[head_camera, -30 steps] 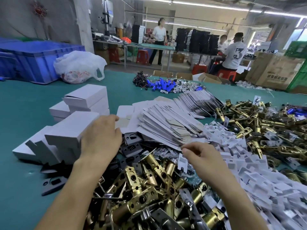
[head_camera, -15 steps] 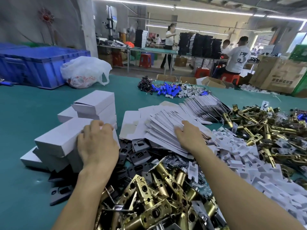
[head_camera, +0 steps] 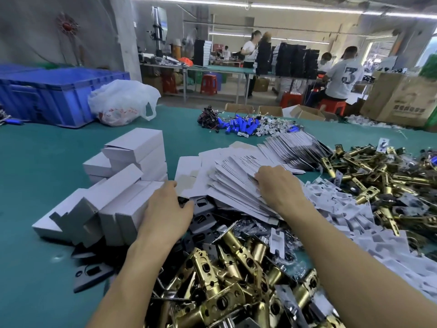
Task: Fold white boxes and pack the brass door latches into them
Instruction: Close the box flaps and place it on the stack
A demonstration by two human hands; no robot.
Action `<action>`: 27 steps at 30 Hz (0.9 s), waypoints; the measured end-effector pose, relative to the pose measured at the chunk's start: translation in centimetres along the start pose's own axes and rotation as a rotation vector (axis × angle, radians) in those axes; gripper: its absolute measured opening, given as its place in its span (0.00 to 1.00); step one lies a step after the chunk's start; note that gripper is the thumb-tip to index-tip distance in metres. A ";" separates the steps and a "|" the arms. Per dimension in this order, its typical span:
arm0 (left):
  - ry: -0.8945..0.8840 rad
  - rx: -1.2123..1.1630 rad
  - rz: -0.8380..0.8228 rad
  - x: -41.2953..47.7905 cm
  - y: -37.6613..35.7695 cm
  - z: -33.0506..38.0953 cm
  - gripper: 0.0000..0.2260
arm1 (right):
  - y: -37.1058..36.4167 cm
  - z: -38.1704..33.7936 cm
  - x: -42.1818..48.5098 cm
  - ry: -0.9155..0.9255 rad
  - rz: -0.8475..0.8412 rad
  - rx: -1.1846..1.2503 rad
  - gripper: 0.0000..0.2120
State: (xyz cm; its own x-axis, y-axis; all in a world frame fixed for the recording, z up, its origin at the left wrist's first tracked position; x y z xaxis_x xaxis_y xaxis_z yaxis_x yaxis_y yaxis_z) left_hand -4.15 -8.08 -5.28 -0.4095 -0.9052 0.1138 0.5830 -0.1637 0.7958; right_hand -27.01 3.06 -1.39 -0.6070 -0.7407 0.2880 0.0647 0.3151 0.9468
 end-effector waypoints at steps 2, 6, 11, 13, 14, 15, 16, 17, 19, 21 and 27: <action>-0.010 0.047 -0.030 -0.1 -0.5 0.2 0.26 | 1.6 -0.2 -1.1 0.063 0.108 0.042 0.10; -0.049 0.018 -0.106 -0.8 -0.2 1.2 0.25 | 6.5 -1.1 -4.5 0.135 0.404 0.370 0.13; -0.027 -0.661 -0.402 -4.0 -0.4 6.1 0.50 | 11.7 -2.0 -10.4 0.197 0.684 0.712 0.12; -0.013 -0.892 -0.515 -5.5 -1.0 8.2 0.53 | 12.1 -3.1 -12.8 0.251 0.679 0.726 0.11; -0.006 -0.972 -0.549 -6.0 -1.2 8.9 0.52 | 11.9 -3.6 -13.7 0.271 0.658 0.723 0.11; 0.004 -1.033 -0.578 -6.4 -1.3 9.4 0.51 | 11.6 -3.9 -14.4 0.288 0.624 0.731 0.10; 0.017 -1.077 -0.607 -6.6 -1.5 9.6 0.50 | 11.3 -4.2 -14.9 0.305 0.586 0.749 0.11; 0.035 -1.111 -0.643 -6.7 -1.8 9.8 0.51 | 11.0 -4.5 -15.2 0.330 0.548 0.765 0.11; 0.040 -1.176 -0.697 -7.0 -1.9 10.0 0.54 | 10.3 -5.2 -15.4 0.400 0.444 0.789 0.11; 0.039 -1.245 -0.680 -6.9 -1.3 10.1 0.53 | 9.4 -5.9 -15.4 0.457 0.309 0.828 0.10; -0.009 -1.270 -0.800 -7.8 -1.4 10.9 0.31 | 8.7 -5.1 -14.9 0.445 0.136 1.014 0.07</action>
State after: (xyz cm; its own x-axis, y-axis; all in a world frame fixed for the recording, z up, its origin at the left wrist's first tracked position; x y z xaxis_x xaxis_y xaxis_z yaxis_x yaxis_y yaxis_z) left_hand -9.45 3.51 -0.76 -0.9070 -0.4130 -0.0822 0.4113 -0.8268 -0.3837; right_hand -13.36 13.87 3.31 -0.2926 -0.7460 0.5982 -0.6909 0.5974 0.4072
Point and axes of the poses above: each hand's wrist, its own x-axis towards the middle knuckle, its own y-axis out of the back of the hand, z = x × y, the point moved 8 cm from there along x, towards the middle knuckle, and after that the axes turned 6 degrees about x, right-handed, at the moved point
